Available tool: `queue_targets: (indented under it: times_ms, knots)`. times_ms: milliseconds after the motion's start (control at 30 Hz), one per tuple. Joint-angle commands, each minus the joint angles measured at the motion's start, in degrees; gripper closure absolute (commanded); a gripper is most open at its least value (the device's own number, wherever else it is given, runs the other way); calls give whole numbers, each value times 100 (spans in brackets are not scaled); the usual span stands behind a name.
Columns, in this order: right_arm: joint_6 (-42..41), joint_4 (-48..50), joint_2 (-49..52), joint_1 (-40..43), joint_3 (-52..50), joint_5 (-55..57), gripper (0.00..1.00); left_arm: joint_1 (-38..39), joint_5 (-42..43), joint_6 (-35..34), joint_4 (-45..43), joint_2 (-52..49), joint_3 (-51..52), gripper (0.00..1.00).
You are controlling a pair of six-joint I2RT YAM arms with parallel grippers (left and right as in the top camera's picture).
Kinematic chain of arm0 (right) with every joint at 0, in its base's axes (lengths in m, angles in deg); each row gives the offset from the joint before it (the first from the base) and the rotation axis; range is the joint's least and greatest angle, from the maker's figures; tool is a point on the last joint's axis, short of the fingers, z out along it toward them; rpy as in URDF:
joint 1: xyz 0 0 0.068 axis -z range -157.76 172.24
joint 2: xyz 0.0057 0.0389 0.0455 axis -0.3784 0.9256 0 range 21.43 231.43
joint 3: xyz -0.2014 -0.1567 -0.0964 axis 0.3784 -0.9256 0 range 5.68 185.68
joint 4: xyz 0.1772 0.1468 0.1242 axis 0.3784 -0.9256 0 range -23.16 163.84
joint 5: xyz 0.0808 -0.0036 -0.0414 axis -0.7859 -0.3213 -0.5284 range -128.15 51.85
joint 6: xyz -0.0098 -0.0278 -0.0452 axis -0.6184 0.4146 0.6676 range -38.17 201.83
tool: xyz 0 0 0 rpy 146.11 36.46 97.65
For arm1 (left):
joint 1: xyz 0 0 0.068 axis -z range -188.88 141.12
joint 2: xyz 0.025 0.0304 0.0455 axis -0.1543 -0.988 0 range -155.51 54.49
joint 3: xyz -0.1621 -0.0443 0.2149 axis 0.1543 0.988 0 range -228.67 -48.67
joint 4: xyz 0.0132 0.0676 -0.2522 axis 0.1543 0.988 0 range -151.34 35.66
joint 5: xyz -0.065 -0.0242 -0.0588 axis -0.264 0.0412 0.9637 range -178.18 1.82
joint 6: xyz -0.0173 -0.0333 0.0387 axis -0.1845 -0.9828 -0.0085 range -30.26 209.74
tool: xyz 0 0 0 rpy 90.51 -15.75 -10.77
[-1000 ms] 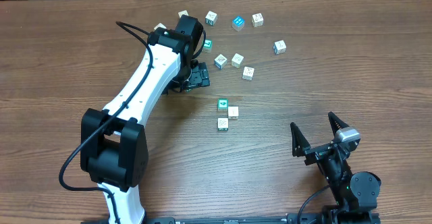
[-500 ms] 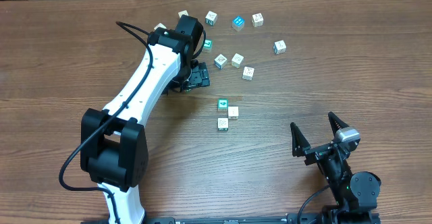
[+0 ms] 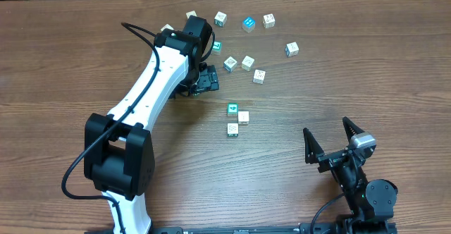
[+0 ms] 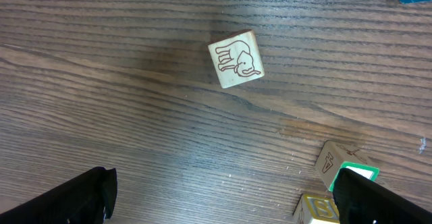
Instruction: Form a circle
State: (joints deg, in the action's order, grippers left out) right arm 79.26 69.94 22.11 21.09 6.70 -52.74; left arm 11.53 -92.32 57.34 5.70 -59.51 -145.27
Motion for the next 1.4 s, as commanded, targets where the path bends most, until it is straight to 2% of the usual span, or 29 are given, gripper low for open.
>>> queue_targets:
  times_ms: [0,900,1200,1367]
  knots:
    - [28,35,-52,15,-57,42,0,-13,-52,72,-17,118,-127,1]
    - [26,35,-52,15,-57,42,0,-15,-52,70,-20,118,-127,0]
    - [28,35,-52,15,-57,42,0,-15,57,-103,-544,118,-127,1]
    - [28,35,-52,15,-57,42,0,-15,59,-101,-553,120,-127,0]
